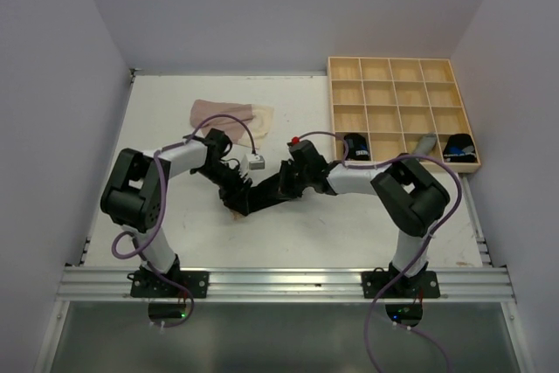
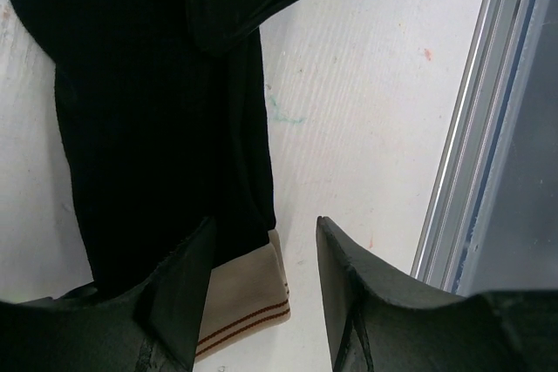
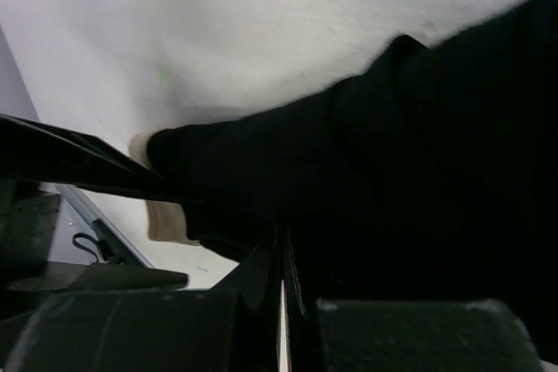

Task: Roll the underwear
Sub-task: Fold the underwear

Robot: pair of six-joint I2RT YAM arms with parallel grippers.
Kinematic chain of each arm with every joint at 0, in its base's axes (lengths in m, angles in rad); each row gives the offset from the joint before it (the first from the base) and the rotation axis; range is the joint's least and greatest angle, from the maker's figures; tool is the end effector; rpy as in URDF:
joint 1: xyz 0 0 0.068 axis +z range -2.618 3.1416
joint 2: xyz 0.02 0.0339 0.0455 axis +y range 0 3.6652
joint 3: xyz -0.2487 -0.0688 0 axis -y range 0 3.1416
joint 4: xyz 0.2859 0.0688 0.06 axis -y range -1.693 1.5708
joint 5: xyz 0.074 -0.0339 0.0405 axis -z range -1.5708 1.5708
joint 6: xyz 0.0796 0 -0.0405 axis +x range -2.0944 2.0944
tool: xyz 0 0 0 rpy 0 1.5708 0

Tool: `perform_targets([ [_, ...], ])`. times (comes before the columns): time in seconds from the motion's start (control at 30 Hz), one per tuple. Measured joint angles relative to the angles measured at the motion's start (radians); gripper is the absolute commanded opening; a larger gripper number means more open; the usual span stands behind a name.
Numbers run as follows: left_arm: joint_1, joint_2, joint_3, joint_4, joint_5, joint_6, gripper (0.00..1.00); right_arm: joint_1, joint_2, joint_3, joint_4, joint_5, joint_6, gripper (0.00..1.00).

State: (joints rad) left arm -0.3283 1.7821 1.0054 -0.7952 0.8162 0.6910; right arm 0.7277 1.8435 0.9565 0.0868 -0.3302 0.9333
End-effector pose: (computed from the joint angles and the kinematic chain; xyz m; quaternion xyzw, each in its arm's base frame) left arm 0.2823 -0.1574 0.0705 0.4476 0.8013 -0.3904 0.0711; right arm 0.2950 0.2974 0.0622 0.0324 0.9156 0.3764 0.1376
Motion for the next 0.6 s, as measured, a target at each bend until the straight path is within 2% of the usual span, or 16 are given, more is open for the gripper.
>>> perform_targets([
  [0.4,0.0,-0.071,0.003,-0.049,-0.002,0.045,0.55,0.002,0.031,-0.077,0.134,-0.063,0.001,0.0],
  [0.6,0.0,-0.023,0.04,-0.066,0.037,0.054,0.47,0.002,0.041,-0.09,0.186,-0.08,-0.011,0.0],
])
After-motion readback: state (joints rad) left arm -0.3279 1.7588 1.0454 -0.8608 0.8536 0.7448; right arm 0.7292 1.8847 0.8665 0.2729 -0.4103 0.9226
